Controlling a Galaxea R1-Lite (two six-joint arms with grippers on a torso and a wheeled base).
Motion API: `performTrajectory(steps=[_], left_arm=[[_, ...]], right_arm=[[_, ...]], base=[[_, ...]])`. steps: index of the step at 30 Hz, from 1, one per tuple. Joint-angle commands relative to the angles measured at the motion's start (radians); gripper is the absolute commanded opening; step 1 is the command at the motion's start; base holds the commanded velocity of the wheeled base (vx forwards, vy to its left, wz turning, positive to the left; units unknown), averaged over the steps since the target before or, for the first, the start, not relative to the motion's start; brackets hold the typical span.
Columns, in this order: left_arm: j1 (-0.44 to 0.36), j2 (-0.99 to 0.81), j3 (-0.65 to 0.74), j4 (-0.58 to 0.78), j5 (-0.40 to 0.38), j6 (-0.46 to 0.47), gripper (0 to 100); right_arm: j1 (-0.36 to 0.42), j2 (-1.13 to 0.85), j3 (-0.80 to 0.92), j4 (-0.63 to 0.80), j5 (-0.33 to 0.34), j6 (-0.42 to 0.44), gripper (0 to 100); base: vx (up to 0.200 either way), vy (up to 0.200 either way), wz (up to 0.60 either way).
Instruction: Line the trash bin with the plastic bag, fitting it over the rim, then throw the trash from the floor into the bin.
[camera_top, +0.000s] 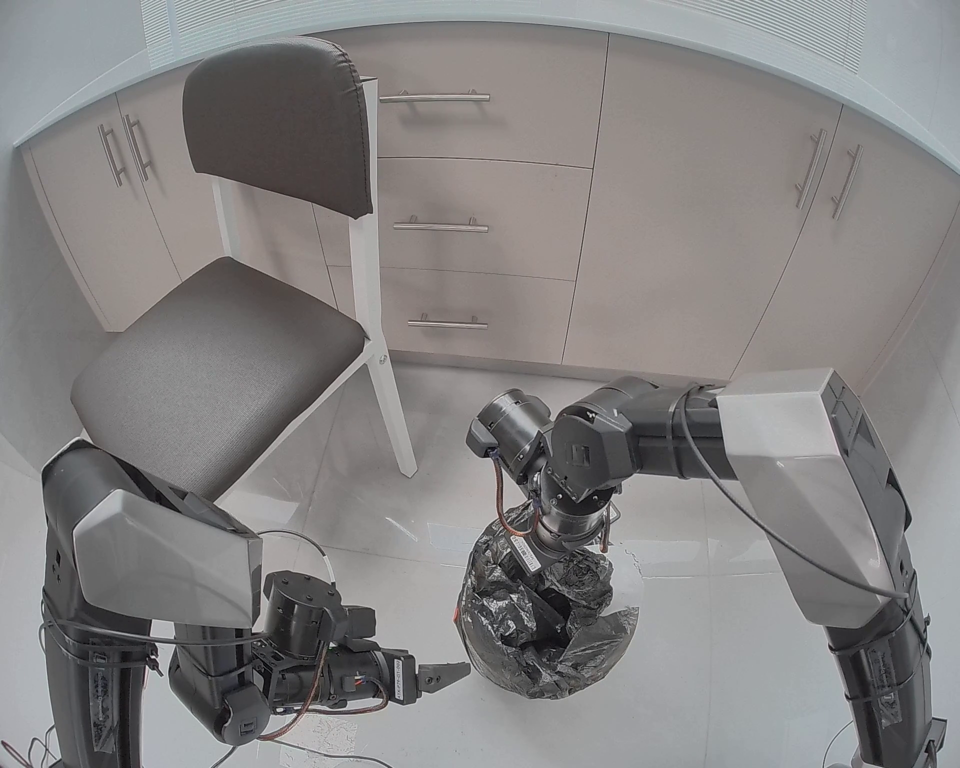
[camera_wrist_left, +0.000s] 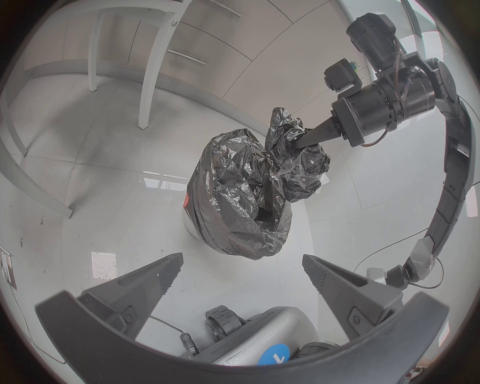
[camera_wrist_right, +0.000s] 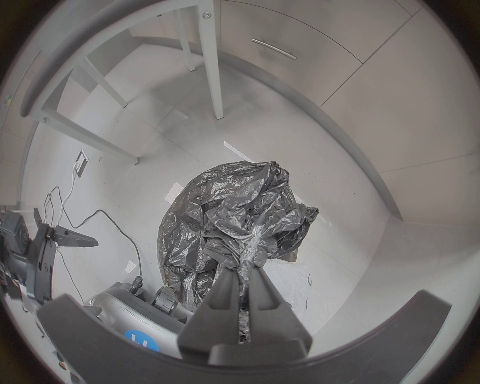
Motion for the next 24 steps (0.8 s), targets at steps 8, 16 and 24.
performTrajectory(steps=[8, 16, 24], left_arm=[[-0.001, 0.005, 0.0, -0.001, 0.0, -0.001, 100], [-0.001, 0.005, 0.0, -0.001, 0.0, 0.0, 100], [-0.001, 0.005, 0.0, -0.001, 0.0, 0.0, 100]], right_arm=[[0.031, 0.021, 0.0, -0.012, -0.03, -0.002, 0], [0.037, 0.049, 0.0, -0.035, -0.036, -0.01, 0], [0.043, 0.063, 0.0, -0.037, -0.036, -0.01, 0]], base=[[0.0, 0.0, 0.0], [0.0, 0.0, 0.0], [0.0, 0.0, 0.0]])
